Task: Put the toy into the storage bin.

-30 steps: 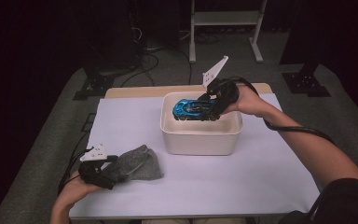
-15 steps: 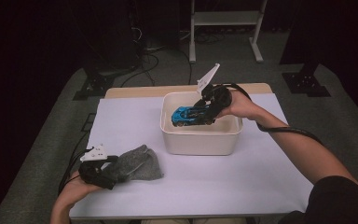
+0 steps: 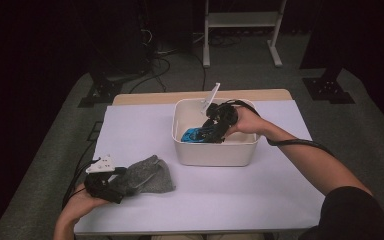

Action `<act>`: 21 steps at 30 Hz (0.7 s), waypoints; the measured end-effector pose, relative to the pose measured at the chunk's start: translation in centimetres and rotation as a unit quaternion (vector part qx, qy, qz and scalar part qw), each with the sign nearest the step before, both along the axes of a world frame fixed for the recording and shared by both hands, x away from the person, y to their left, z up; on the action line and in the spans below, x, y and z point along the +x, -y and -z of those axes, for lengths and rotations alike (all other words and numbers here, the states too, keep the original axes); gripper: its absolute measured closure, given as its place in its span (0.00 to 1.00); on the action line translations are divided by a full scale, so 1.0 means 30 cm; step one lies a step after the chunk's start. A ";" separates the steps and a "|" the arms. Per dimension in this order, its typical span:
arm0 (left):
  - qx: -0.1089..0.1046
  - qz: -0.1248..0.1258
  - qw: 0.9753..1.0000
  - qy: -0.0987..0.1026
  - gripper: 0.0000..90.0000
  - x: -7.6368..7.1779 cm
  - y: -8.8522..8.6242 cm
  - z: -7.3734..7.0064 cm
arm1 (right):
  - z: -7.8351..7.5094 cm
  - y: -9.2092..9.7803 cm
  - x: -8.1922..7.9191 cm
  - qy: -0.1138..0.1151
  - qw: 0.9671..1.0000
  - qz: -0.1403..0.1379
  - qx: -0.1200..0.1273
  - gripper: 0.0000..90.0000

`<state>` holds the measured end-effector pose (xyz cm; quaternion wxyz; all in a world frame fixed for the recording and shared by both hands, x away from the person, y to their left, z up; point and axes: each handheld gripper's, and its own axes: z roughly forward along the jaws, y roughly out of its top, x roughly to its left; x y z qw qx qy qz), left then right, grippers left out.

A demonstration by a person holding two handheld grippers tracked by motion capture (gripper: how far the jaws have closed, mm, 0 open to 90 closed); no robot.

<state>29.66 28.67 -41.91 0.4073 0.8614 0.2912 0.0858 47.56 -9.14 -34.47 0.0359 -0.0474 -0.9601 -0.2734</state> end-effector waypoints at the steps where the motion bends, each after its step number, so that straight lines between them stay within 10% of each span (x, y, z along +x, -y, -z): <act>1: 0.000 0.000 1.000 -0.001 0.10 0.000 0.000 0.001 | 0.003 -0.003 0.002 -0.002 1.000 -0.003 -0.001 0.30; 21: -0.004 -0.001 1.000 -0.001 0.10 0.001 -0.002 0.002 | 0.034 -0.045 0.009 -0.014 0.999 -0.002 -0.037 0.29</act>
